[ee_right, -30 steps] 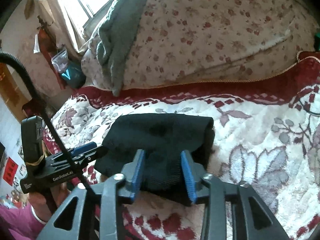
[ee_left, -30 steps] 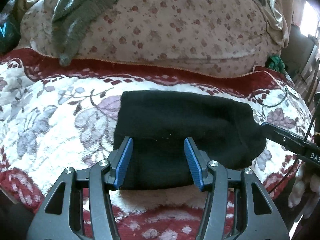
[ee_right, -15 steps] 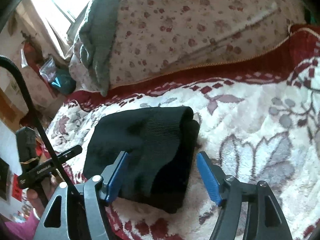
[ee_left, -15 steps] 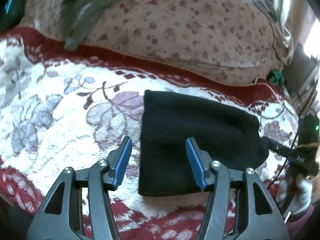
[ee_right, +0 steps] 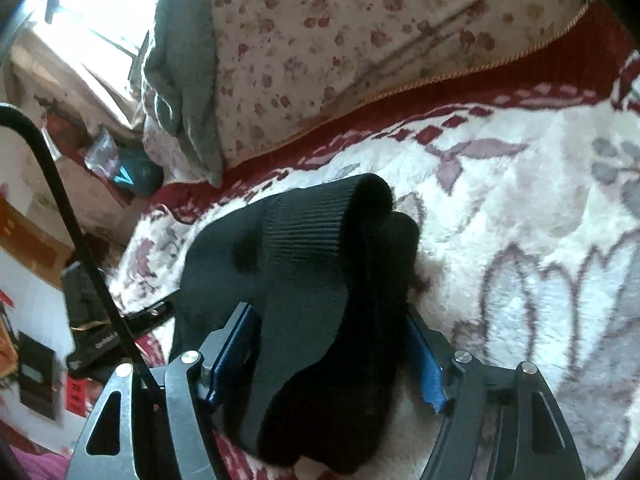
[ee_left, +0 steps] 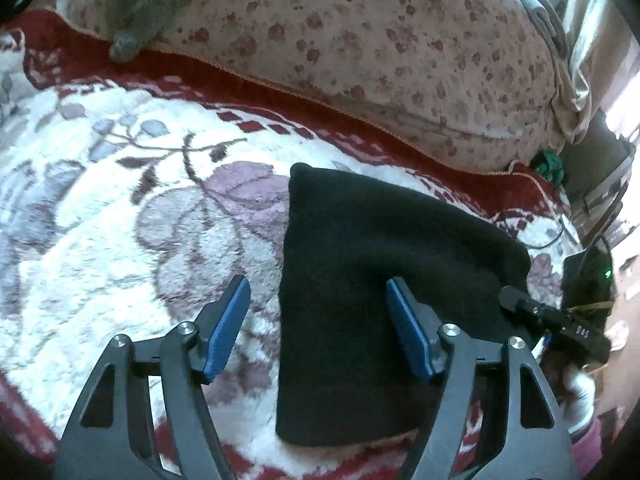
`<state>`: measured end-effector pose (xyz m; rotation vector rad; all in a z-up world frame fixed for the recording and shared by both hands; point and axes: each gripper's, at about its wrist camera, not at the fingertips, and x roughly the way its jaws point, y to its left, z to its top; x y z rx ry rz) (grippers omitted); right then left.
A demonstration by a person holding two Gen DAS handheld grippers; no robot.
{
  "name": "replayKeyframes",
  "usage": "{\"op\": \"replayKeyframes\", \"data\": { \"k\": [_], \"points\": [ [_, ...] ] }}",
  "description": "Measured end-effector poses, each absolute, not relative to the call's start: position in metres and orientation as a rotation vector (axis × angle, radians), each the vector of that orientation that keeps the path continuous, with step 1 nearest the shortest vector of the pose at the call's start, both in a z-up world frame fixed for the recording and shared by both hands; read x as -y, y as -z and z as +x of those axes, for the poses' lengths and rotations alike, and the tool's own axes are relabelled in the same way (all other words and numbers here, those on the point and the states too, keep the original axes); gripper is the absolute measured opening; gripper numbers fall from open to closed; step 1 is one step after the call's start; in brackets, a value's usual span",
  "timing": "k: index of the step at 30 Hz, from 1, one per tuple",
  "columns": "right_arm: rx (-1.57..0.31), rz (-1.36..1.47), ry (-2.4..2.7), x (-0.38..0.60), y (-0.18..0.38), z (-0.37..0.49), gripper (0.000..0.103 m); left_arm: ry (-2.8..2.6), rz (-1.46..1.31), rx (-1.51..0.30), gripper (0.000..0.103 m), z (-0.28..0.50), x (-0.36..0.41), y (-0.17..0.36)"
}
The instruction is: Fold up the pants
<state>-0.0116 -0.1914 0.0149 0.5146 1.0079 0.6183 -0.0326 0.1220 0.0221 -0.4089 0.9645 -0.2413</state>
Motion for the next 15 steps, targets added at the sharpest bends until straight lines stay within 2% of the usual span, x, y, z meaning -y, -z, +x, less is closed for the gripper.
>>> {"op": "replayKeyframes", "data": {
  "k": [2, 3, 6, 8, 9, 10, 12, 15],
  "points": [
    [-0.99, 0.555, -0.647, 0.193, -0.009, -0.008, 0.068, 0.254, -0.44, -0.979, 0.077, -0.027, -0.122, -0.015],
    [-0.976, 0.564, -0.652, 0.193, -0.007, -0.006, 0.062, 0.258, -0.467, -0.976, 0.08, -0.025, -0.122, -0.011],
    [-0.949, 0.569, -0.659, 0.193, -0.005, -0.007, 0.056, 0.259, -0.457, -0.945, 0.081, -0.025, -0.116, -0.01],
    [-0.943, 0.565, -0.662, 0.192, -0.008, -0.009, 0.05, 0.3, -0.412, -0.946, 0.059, -0.025, -0.105, -0.013],
    [-0.941, 0.565, -0.662, 0.192, -0.01, -0.01, 0.047, 0.294, -0.401, -0.942, 0.055, -0.025, -0.104, -0.015],
    [-0.94, 0.567, -0.662, 0.192, -0.012, -0.011, 0.045, 0.29, -0.389, -0.935, 0.045, -0.026, -0.102, -0.019],
    [-0.93, 0.563, -0.669, 0.191, -0.02, -0.012, 0.042, 0.3, -0.38, -0.918, 0.032, -0.029, -0.104, -0.028],
    [-0.915, 0.543, -0.677, 0.184, -0.035, -0.016, 0.041, 0.32, -0.388, -0.904, 0.03, -0.034, -0.115, -0.042]
  ]
}}
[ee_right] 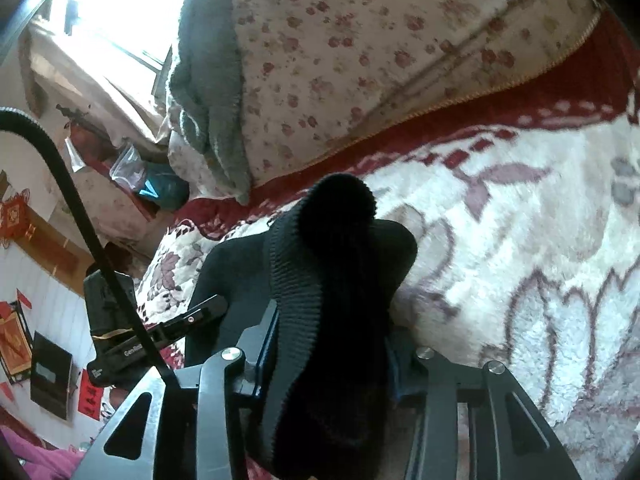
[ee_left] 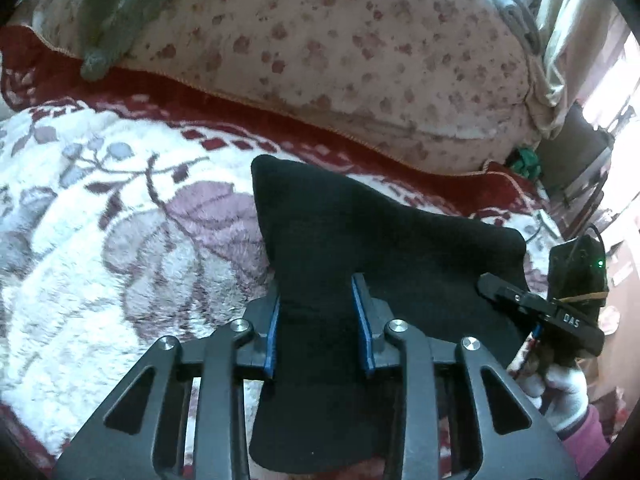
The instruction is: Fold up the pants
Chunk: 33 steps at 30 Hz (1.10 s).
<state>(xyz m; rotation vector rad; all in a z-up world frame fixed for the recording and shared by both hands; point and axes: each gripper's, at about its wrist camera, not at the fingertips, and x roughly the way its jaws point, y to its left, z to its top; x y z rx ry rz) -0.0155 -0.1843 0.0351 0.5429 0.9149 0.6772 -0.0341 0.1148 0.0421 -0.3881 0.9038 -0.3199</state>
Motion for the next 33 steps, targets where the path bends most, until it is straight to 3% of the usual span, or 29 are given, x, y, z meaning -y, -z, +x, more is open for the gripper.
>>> {"op": "replayKeyframes", "data": {
  "k": [13, 23, 27, 33],
  "points": [
    [-0.903, 0.552, -0.91, 0.041, -0.071, 0.008, 0.041, 0.084, -0.362, -0.776, 0.029, -0.064, -0.253, -0.1],
    [-1.048, 0.454, -0.935, -0.071, -0.026, 0.032, 0.043, -0.076, -0.495, -0.864, 0.031, -0.068, -0.341, -0.035],
    [-1.054, 0.446, -0.89, -0.07, -0.005, 0.036, 0.051, -0.128, -0.523, -0.829, 0.072, -0.07, -0.348, -0.017],
    [-1.054, 0.38, -0.858, -0.063, -0.025, 0.038, 0.051, -0.169, -0.486, -0.812, 0.074, -0.078, -0.346, -0.023]
  ]
}}
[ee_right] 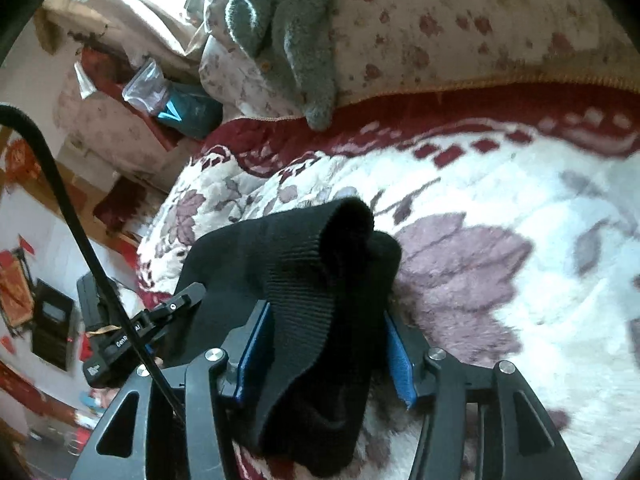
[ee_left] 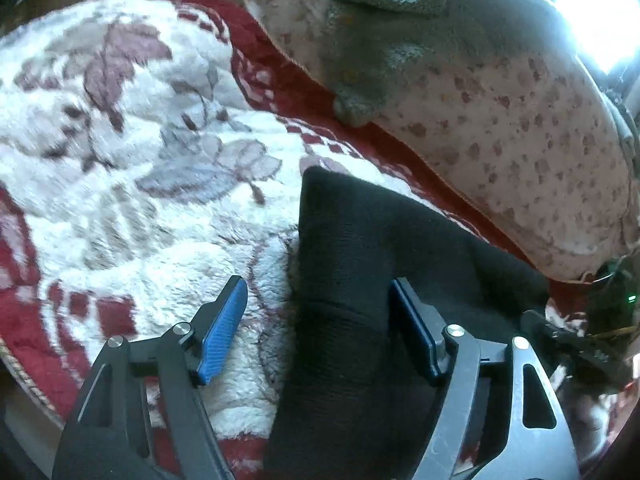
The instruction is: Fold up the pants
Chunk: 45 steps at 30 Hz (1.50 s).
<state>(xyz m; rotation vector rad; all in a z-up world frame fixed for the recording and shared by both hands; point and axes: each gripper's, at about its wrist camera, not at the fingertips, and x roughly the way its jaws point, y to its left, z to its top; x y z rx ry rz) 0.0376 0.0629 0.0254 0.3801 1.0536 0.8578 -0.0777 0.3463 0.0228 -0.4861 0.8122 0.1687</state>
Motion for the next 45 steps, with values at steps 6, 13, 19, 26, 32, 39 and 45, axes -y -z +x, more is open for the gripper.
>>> {"op": "replayKeyframes", "data": {
  "k": [6, 13, 19, 26, 32, 39, 45],
  "points": [
    [-0.93, 0.287, -0.813, -0.048, -0.064, 0.014, 0.051, -0.273, -0.389, -0.75, 0.074, -0.095, -0.33, -0.053],
    [-0.847, 0.216, -0.863, -0.056, -0.094, -0.01, 0.051, -0.341, -0.302, -0.713, 0.074, -0.113, -0.298, -0.077],
    [-0.784, 0.127, -0.864, -0.067, -0.105, -0.034, 0.051, -0.368, -0.279, -0.68, 0.074, -0.127, -0.275, -0.09],
    [-0.755, 0.092, -0.897, -0.076, -0.111, -0.053, 0.052, -0.402, -0.238, -0.627, 0.074, -0.14, -0.249, -0.103],
    [-0.722, 0.068, -0.886, -0.07, -0.116, -0.063, 0.052, -0.405, -0.168, -0.632, 0.074, -0.144, -0.228, -0.107],
    [-0.734, 0.085, -0.894, -0.062, -0.116, -0.065, 0.052, -0.426, -0.186, -0.64, 0.074, -0.15, -0.223, -0.11],
    [-0.731, 0.089, -0.91, -0.062, -0.117, -0.069, 0.052, -0.418, -0.185, -0.679, 0.074, -0.151, -0.217, -0.108]
  ]
}}
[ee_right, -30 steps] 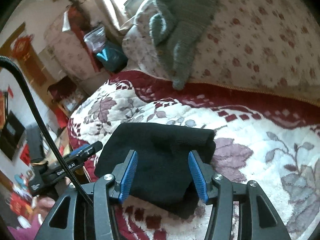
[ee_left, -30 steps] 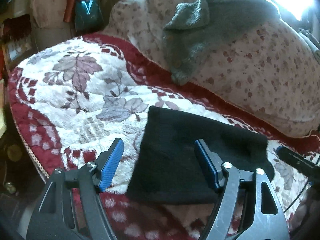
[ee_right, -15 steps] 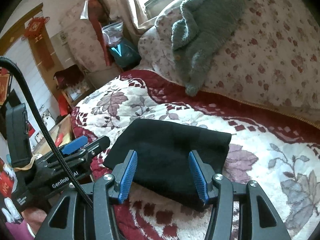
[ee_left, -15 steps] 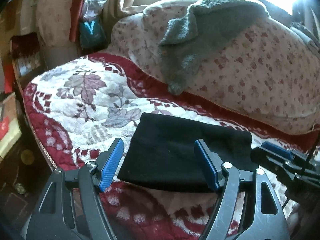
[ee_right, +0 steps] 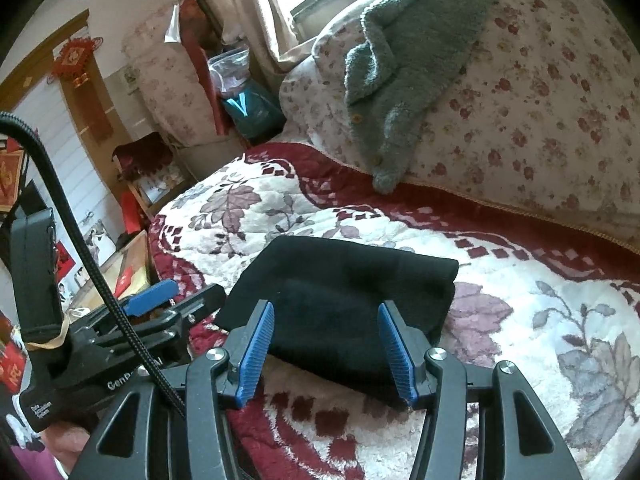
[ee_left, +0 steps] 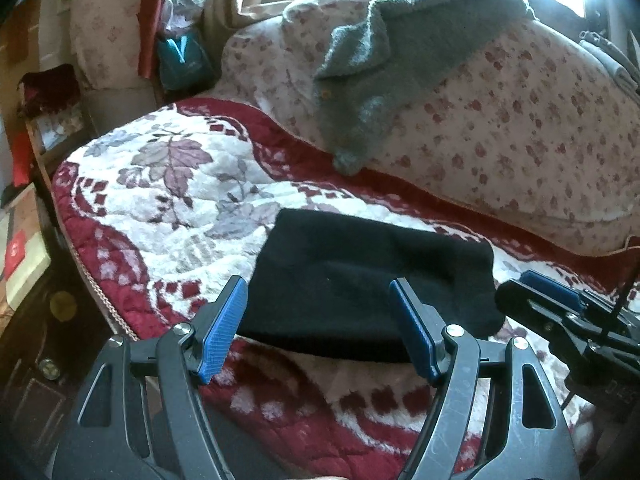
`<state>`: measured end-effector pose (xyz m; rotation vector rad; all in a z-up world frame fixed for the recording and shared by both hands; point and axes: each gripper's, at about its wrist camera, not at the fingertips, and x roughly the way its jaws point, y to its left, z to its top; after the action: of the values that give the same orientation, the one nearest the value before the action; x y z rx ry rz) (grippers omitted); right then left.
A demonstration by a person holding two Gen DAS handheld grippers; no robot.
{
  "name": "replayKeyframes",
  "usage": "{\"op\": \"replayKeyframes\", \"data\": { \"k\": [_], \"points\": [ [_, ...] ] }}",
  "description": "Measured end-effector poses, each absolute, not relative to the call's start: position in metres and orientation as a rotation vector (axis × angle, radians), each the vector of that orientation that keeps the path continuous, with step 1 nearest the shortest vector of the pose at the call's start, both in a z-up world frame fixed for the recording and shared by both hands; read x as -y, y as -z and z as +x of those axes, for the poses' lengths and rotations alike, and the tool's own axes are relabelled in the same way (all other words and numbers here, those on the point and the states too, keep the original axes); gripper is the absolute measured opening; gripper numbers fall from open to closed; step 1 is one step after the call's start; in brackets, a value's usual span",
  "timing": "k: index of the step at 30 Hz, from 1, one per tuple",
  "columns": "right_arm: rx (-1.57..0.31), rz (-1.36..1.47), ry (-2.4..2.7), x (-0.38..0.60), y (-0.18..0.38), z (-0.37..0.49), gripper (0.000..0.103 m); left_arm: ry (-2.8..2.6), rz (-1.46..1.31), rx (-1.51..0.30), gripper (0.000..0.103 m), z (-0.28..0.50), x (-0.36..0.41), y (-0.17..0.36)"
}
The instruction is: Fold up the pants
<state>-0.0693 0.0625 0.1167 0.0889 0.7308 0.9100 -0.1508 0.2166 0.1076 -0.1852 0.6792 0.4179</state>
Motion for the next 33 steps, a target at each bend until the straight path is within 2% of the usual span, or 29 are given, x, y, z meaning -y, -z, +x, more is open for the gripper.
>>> {"op": "replayKeyframes", "data": {
  "k": [33],
  "points": [
    [-0.782, 0.095, -0.917, -0.071, -0.104, -0.067, 0.052, -0.417, -0.212, -0.679, 0.074, -0.148, -0.22, -0.104]
  ]
}}
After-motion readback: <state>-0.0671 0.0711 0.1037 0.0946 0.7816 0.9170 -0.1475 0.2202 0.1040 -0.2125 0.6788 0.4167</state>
